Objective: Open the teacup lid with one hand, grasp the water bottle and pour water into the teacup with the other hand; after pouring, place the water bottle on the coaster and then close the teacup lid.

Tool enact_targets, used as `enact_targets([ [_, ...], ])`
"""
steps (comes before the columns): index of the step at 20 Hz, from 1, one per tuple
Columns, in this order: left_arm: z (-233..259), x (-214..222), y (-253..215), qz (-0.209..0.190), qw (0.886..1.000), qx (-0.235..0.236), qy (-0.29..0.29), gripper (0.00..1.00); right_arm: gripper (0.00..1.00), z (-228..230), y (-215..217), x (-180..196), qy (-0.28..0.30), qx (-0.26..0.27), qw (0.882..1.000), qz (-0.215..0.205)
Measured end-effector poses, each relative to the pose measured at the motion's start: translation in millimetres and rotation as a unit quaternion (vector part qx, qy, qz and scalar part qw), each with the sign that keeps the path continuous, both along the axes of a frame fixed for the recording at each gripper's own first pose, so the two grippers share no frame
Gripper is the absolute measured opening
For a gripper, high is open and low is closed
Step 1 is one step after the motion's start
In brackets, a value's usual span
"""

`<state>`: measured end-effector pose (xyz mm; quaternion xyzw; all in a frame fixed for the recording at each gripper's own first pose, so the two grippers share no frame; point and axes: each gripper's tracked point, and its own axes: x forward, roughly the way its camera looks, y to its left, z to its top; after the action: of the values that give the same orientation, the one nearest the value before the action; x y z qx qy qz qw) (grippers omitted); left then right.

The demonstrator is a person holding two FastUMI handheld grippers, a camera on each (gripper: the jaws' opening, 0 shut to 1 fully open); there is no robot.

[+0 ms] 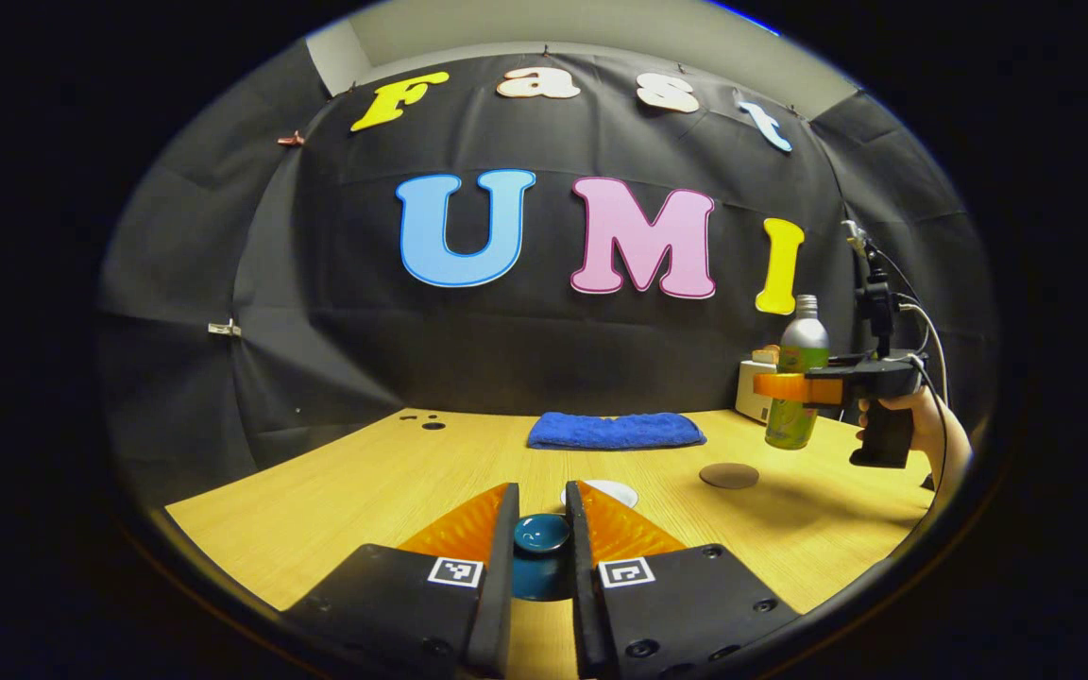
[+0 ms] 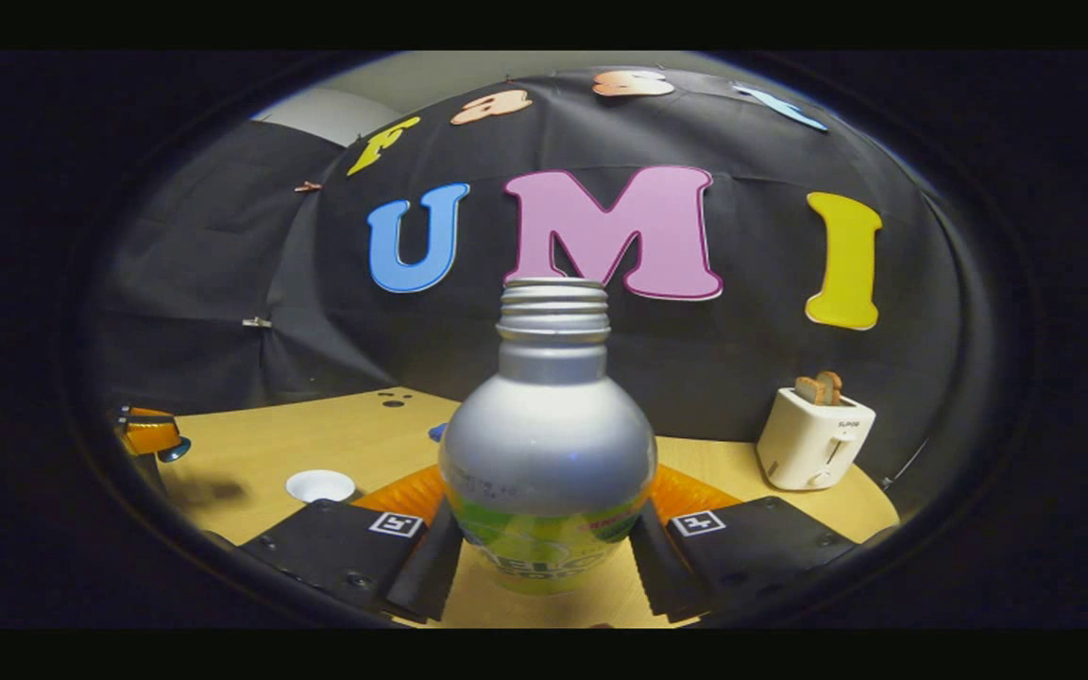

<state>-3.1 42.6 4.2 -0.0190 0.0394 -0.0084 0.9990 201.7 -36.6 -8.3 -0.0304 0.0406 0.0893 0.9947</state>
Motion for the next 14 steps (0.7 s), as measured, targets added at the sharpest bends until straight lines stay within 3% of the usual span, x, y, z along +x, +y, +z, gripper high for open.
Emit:
enact_targets([
  [4,-7.0,8.9,9.7,0.007,1.0,-0.013,0.007,0.3,0.8,-22.0,8.4,28.4,0.008,0.0,1.0,0.02],
  [8,-16.3,12.8,17.3,0.015,0.999,-0.023,0.017,0.3,0.81,-50.9,6.8,54.8,0.026,-0.026,0.999,0.013],
  [14,-21.0,14.2,24.5,0.02,0.999,-0.03,0.024,0.31,0.82,-83.8,0.7,71.2,0.056,-0.018,0.998,0.004],
])
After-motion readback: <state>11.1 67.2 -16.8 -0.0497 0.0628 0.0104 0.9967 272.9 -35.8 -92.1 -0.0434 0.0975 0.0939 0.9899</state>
